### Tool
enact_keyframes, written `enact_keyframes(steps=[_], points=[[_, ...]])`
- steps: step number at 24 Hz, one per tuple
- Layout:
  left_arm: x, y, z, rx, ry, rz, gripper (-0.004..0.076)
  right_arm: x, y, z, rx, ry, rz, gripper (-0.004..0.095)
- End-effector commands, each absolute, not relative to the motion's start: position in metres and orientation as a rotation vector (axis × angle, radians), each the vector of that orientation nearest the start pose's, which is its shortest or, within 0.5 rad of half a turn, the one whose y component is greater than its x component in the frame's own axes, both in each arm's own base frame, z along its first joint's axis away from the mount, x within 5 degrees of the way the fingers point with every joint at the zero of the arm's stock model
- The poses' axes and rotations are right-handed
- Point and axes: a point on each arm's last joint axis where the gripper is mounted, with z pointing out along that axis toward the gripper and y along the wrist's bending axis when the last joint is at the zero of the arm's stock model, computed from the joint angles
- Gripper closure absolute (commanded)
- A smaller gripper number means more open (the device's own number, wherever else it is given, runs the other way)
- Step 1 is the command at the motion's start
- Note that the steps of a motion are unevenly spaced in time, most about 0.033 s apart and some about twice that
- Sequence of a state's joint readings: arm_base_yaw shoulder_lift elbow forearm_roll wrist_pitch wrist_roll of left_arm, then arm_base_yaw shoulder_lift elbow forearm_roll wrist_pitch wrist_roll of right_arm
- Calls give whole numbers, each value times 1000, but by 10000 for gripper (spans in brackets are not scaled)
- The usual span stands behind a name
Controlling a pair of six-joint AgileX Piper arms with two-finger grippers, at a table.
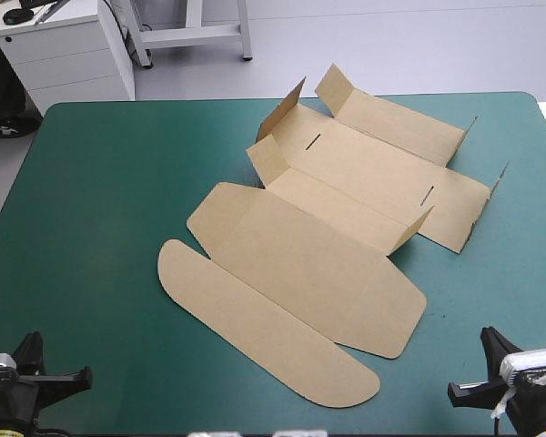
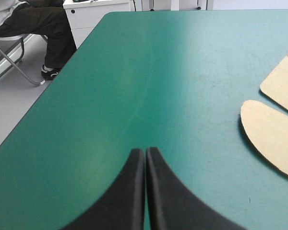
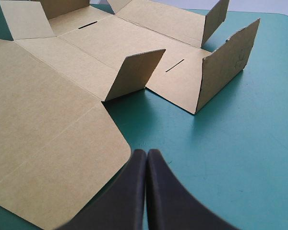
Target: Fold the box
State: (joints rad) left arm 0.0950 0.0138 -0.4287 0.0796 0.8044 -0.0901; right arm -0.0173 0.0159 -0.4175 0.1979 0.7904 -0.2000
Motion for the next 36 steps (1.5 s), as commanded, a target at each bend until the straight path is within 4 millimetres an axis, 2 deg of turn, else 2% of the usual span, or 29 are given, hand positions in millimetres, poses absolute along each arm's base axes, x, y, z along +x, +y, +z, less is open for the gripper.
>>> enact_keyframes(steps=[1,3,6,7,8,10,13,16,18,20,21,24,31,36], points=[[15,6,291,-152,1785,89,734,16,12,293,-134,1765,75,851],[15,6,291,-152,1785,89,734,16,12,293,-134,1765,75,764],[15,6,291,-152,1785,89,734,16,12,293,-134,1765,75,571],[15,6,291,-152,1785,89,734,16,12,293,-134,1765,75,466],[15,6,291,-152,1785,89,734,16,12,293,-132,1765,75,296],[15,6,291,-152,1785,89,734,16,12,293,-132,1765,75,163],[15,6,291,-152,1785,89,734,17,12,293,-122,1770,82,154],[15,6,291,-152,1785,89,734,22,11,295,44,1818,197,153],[15,6,291,-152,1785,89,734,31,10,306,165,1875,267,153],[15,6,291,-152,1785,89,734,48,10,326,245,1952,314,153],[15,6,291,-152,1785,89,734,64,10,340,287,1996,334,154],[15,6,291,-152,1785,89,734,103,12,358,388,2142,392,154],[15,6,291,-152,1785,89,734,194,16,358,497,2383,466,154],[15,6,291,-152,1785,89,734,242,16,350,598,2499,477,154]])
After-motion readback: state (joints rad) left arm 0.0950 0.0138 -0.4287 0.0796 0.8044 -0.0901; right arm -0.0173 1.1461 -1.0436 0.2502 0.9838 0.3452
